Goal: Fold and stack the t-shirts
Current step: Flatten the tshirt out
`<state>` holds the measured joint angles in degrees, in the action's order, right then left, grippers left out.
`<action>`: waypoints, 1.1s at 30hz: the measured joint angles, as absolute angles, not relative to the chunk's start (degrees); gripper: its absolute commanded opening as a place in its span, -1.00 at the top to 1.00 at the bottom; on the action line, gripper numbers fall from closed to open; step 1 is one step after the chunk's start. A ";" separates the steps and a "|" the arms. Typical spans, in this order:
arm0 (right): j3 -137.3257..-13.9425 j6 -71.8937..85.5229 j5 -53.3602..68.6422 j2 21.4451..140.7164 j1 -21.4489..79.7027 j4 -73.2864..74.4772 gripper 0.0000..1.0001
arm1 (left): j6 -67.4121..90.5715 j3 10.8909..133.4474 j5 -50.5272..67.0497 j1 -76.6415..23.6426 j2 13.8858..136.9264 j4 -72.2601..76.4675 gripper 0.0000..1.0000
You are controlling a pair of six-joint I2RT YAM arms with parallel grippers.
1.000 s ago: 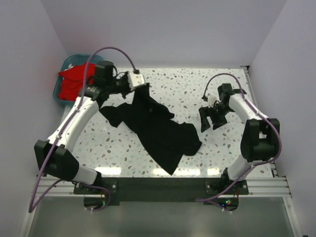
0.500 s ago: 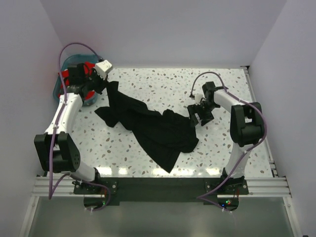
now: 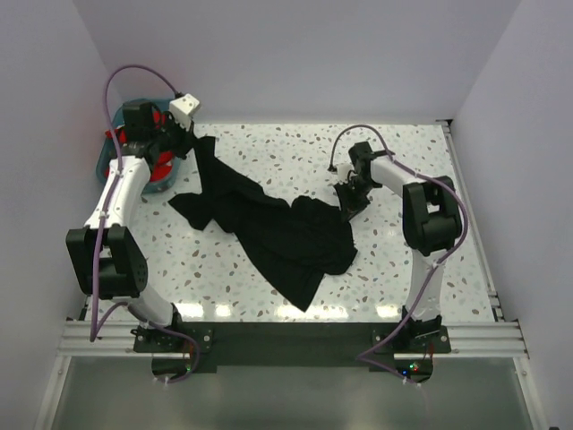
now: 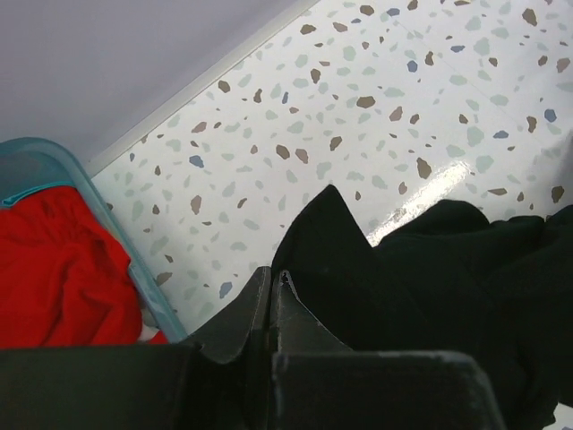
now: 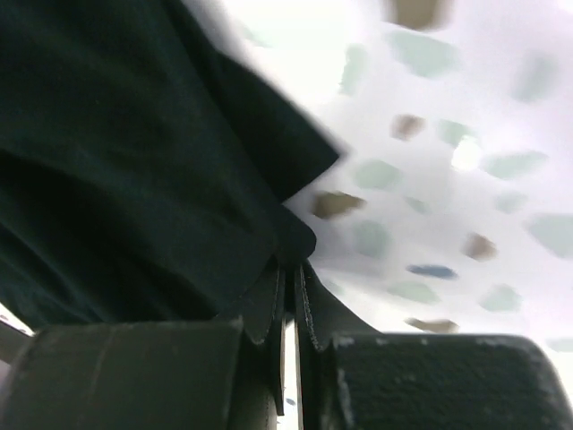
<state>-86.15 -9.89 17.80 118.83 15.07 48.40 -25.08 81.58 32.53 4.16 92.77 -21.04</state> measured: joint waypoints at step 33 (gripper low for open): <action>-67.18 -36.12 17.74 81.38 4.69 60.27 0.59 | -34.50 73.56 42.76 10.63 81.30 -35.05 1.00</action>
